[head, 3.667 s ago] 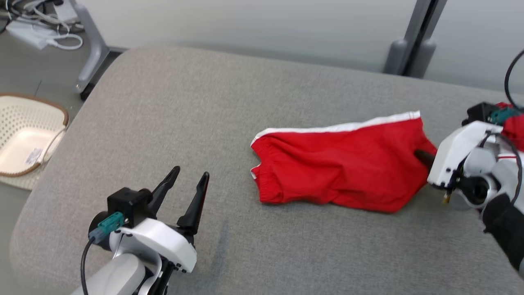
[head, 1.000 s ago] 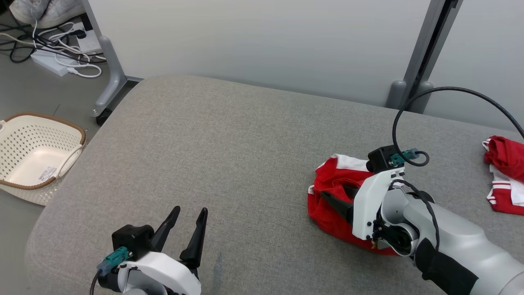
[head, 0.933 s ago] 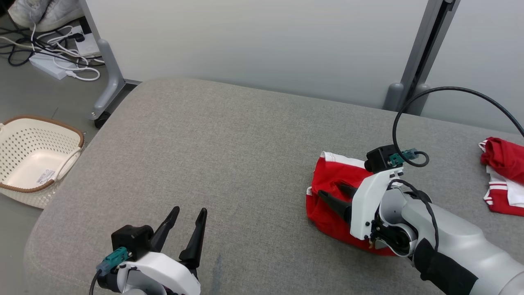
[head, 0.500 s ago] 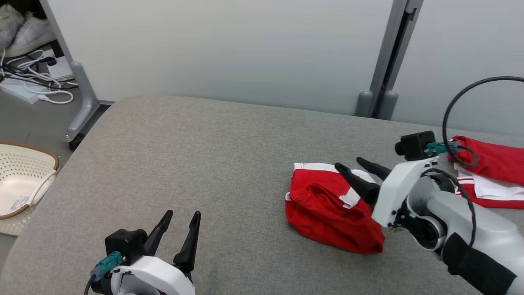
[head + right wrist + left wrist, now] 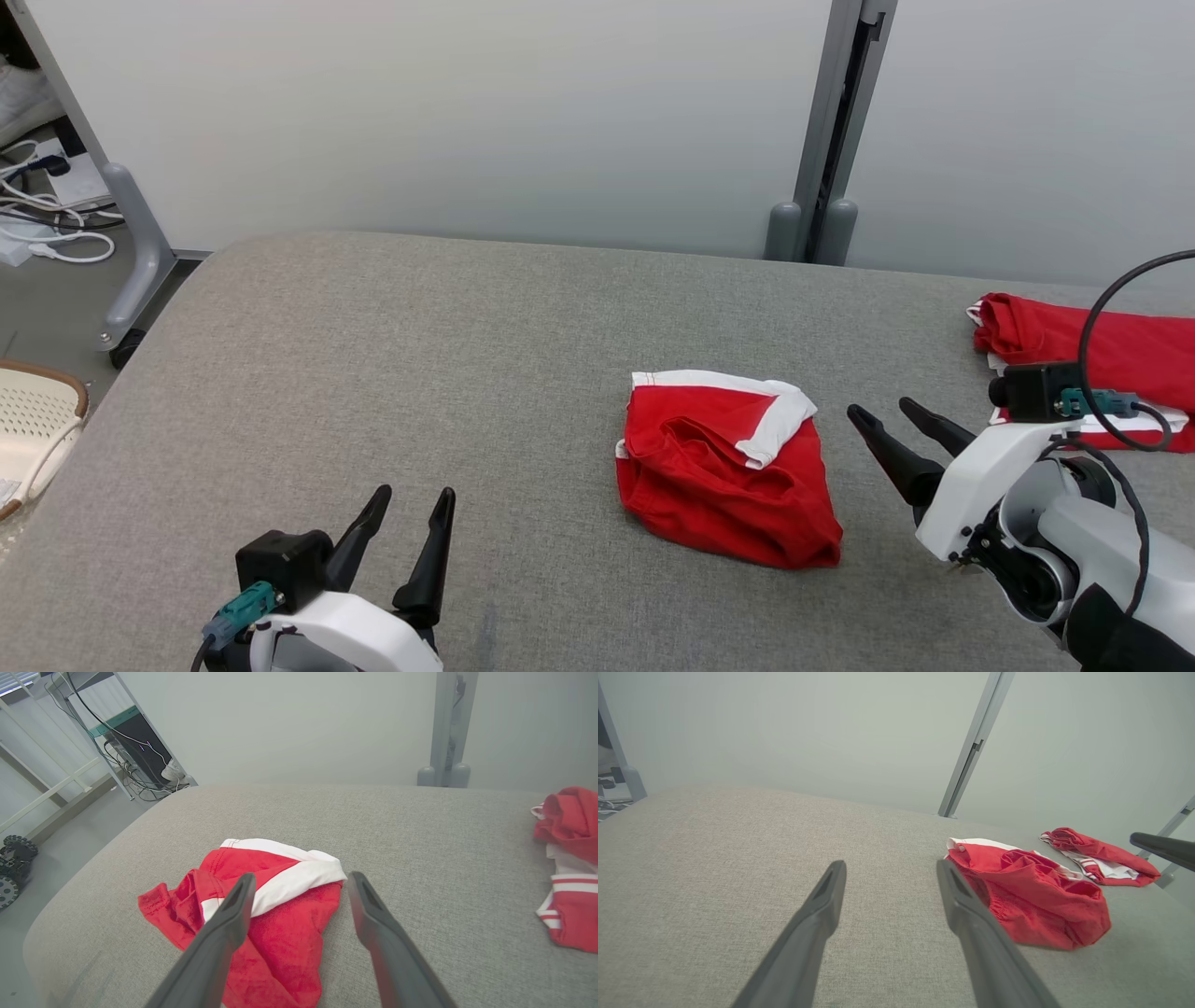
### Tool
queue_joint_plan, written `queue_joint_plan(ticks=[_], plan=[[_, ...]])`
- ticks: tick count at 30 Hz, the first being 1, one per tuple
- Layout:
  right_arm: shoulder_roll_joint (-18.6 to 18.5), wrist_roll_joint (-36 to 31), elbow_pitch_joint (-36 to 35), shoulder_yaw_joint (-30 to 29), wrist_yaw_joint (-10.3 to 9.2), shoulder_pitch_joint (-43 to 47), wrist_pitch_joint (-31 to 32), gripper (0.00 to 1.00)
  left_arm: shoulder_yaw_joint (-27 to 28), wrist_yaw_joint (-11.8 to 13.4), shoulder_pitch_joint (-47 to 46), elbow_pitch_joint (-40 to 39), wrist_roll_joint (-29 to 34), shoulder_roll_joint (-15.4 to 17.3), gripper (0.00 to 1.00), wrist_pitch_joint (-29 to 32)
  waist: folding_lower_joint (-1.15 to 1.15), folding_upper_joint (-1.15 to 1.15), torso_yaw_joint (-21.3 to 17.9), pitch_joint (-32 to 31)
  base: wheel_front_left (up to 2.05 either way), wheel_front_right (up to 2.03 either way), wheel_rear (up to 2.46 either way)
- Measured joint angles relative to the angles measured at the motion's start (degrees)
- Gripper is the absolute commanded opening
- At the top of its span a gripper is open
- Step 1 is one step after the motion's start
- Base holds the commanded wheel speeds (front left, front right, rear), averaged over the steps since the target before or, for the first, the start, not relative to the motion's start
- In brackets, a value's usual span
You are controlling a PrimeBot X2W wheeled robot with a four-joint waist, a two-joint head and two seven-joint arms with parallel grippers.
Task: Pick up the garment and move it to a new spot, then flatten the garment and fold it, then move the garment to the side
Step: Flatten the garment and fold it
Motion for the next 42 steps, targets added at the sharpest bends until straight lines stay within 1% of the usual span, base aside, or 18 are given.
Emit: queue_joint_plan(ticks=[4,5,6,7,8,13,15,17,20,25,30,36,42], plan=[[0.03,0.09,0.05,0.00,0.00,-0.01,0.01,1.00,-0.11,-0.01,-0.02,-0.08,0.02,-0.03,1.00,0.01,0.00,0.00,0.04,0.15,0.00,0.00,0.00],[0.00,0.09,0.08,0.03,0.00,-0.01,0.15,0.91,-0.15,-0.02,-0.03,-0.07,0.02,-0.04,1.00,0.01,0.00,0.00,0.17,0.17,0.00,0.00,0.00],[-0.03,0.08,0.15,0.11,0.00,-0.01,0.31,0.45,-0.19,-0.03,-0.04,-0.03,0.02,-0.04,1.00,0.01,0.00,0.00,0.36,0.17,0.00,0.00,0.00],[-0.10,0.05,0.32,0.24,0.00,-0.01,0.47,0.13,-0.19,-0.03,-0.05,0.01,0.01,-0.04,1.00,0.01,0.00,0.00,0.58,0.17,0.00,0.00,0.00],[-0.18,-0.09,0.62,0.37,0.00,0.00,0.86,0.00,-0.19,-0.03,-0.05,0.08,0.01,-0.04,1.00,0.02,0.00,0.00,0.81,0.17,0.00,0.00,0.00],[0.18,-0.19,1.80,1.53,0.00,0.94,3.79,0.00,-0.30,-0.10,-0.05,0.34,0.01,-0.24,1.00,0.02,0.00,0.00,1.99,0.32,0.00,0.00,0.00],[1.21,0.47,2.72,1.85,0.00,1.01,6.21,0.00,-0.45,-0.36,-0.10,0.46,0.00,-0.51,1.00,0.03,0.00,0.00,2.82,0.50,0.00,0.00,0.00],[2.18,1.94,2.88,1.80,0.00,1.47,7.65,0.00,-0.46,-0.51,-0.23,0.60,0.00,-0.55,1.00,0.05,0.00,0.00,3.46,0.67,0.00,0.00,0.00],[3.07,2.42,3.82,2.10,0.00,1.71,9.98,0.00,-0.47,-0.57,-0.30,0.82,0.00,-0.58,1.00,0.09,0.00,0.00,4.52,0.99,0.00,0.00,0.00],[4.16,4.55,5.70,1.87,0.00,1.62,12.12,0.00,-0.53,-0.88,-0.64,1.13,0.00,-0.87,1.00,0.09,0.00,0.00,6.47,1.81,0.00,0.00,0.00],[4.47,4.92,8.15,1.79,0.00,0.28,12.96,0.00,-0.30,-1.11,-1.46,1.35,0.02,-1.85,1.00,0.08,0.00,0.00,8.53,3.28,0.00,0.00,0.00],[4.23,4.36,9.35,1.44,0.00,-3.18,11.79,0.00,0.25,-1.86,-1.91,2.01,0.57,-2.69,1.00,0.07,0.00,0.00,10.91,5.17,0.00,0.00,0.00],[3.74,3.86,11.17,1.11,0.00,-6.97,11.81,0.00,0.77,-2.61,-2.62,2.68,1.14,-4.47,1.00,0.00,0.00,0.00,12.62,6.91,0.00,0.00,0.00]])
